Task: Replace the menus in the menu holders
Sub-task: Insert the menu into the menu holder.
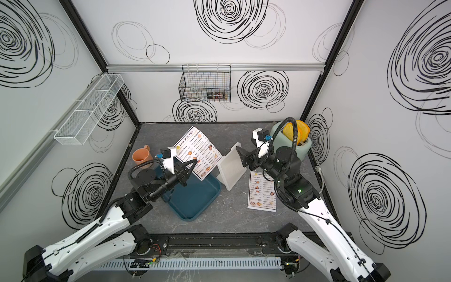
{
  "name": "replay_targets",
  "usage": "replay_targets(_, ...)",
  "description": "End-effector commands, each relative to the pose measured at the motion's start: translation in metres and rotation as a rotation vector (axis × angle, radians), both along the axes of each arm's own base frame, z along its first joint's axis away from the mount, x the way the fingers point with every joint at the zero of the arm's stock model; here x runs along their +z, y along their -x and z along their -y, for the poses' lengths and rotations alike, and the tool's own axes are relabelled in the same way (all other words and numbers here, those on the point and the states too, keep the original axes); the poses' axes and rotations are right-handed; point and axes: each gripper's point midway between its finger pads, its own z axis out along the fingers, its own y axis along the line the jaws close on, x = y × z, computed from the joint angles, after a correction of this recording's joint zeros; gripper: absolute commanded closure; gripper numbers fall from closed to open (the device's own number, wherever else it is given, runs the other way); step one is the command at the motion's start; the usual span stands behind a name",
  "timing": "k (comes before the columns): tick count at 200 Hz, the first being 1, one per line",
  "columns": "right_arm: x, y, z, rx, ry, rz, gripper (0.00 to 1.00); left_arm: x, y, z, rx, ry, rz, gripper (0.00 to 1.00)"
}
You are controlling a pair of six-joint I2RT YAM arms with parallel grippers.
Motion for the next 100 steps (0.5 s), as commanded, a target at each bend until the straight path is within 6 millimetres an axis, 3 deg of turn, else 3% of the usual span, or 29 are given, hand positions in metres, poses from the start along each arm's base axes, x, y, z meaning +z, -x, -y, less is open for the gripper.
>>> replay_targets(1, 0.003, 0.003, 0.001, -0.005, -0.004, 0.002, 0.22, 0.004, -0.003, -0.003, 0.02, 0.03, 0.011, 1.0)
replay_targets(100, 0.003, 0.003, 0.002, -0.007, -0.004, 0.002, 0.22, -0.01, -0.006, -0.001, 0.017, -0.001, -0.017, 1.0)
